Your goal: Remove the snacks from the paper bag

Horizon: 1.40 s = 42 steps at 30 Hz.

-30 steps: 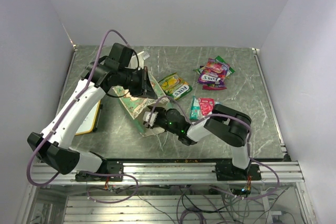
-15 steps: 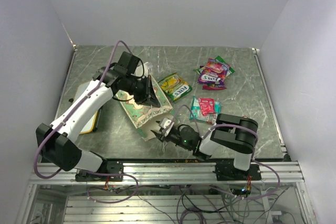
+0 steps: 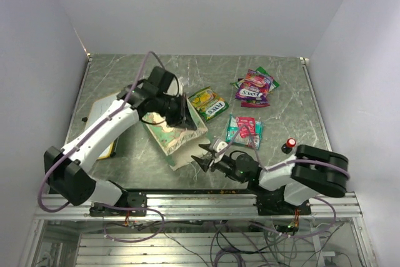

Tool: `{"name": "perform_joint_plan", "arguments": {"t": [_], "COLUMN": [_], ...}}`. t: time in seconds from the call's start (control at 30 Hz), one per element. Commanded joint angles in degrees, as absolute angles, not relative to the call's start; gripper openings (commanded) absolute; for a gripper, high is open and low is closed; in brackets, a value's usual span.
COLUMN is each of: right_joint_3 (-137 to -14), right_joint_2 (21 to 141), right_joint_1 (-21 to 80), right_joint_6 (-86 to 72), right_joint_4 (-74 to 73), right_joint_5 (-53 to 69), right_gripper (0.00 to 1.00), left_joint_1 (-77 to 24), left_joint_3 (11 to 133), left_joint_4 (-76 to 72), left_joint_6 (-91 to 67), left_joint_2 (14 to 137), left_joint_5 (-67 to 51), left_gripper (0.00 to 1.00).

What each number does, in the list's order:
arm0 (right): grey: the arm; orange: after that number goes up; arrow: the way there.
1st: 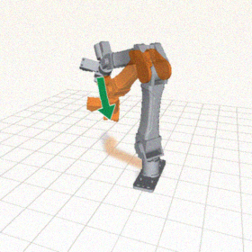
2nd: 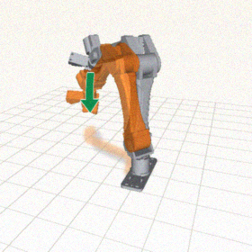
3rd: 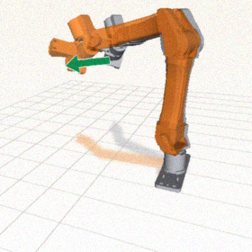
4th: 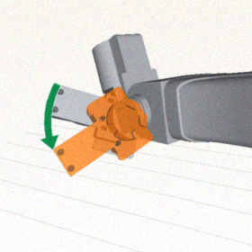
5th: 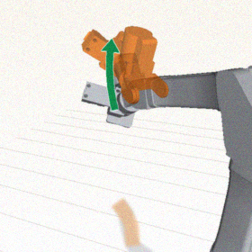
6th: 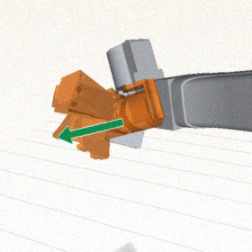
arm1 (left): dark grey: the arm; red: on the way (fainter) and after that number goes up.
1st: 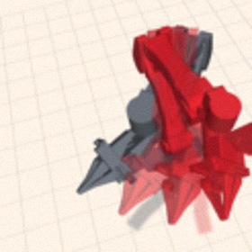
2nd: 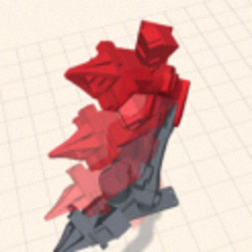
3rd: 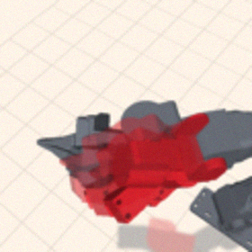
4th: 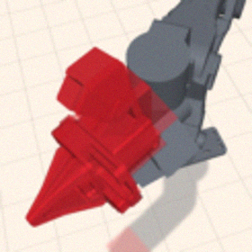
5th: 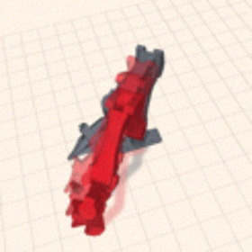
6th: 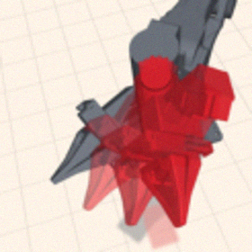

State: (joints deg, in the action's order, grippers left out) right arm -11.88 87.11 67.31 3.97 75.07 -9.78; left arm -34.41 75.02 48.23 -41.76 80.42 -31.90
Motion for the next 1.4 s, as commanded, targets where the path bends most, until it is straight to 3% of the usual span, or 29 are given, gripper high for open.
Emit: {"name": "perform_joint_plan", "arguments": {"t": [0.0, 0.2, 0.37, 0.5, 0.7, 0.9, 1.1, 1.37], "right_joint_3": [-10.62, -15.94, -21.48, -27.64, -29.23, -35.98, -40.33, -48.34], "right_joint_2": [75.66, 65.83, 69.36, 76.47, 91.59, 103.65, 118.27, 123.09], "right_joint_1": [67.43, 67.47, 67.52, 67.5, 66.78, 65.16, 65.15, 62.88], "right_joint_6": [-4.82, -10.49, -10.52, -12.09, -3.67, -5.27, 2.93, 6.42], "right_joint_4": [62.09, 38.89, 35.52, 34.49, 67.1, 75.32, 102.68, 104.24], "right_joint_5": [-15.62, -13.14, -12.39, -22.04, -25.14, -30.9, -30.87, -30.2], "right_gripper": [0.56, 0.62, 0.61, 0.56, 0.54, 0.58, 0.52, 0.53], "left_joint_1": [-33.57, -32.45, -31.53, -30.57, -29.85, -29.11, -28.7, -28.61], "left_joint_3": [84.05, 84.22, 85.02, 87.06, 87.69, 88.64, 87.08, 86.3], "left_joint_4": [53.29, 49.22, 47.34, 48.08, 47.88, 48.59, 45.34, 47.35], "left_joint_6": [-36.58, -38.76, -39.82, -40.0, -41.43, -41.43, -45.09, -43.33], "left_joint_2": [76.55, 76.53, 77.61, 78.58, 78.95, 78.77, 77.74, 77.75], "left_joint_5": [-22.54, -23.02, -23.71, -24.7, -26.32, -27.36, -30.22, -30.61], "left_gripper": [0.07, 0.07, 0.07, 0.07, 0.07, 0.07, 0.07, 0.07]}}
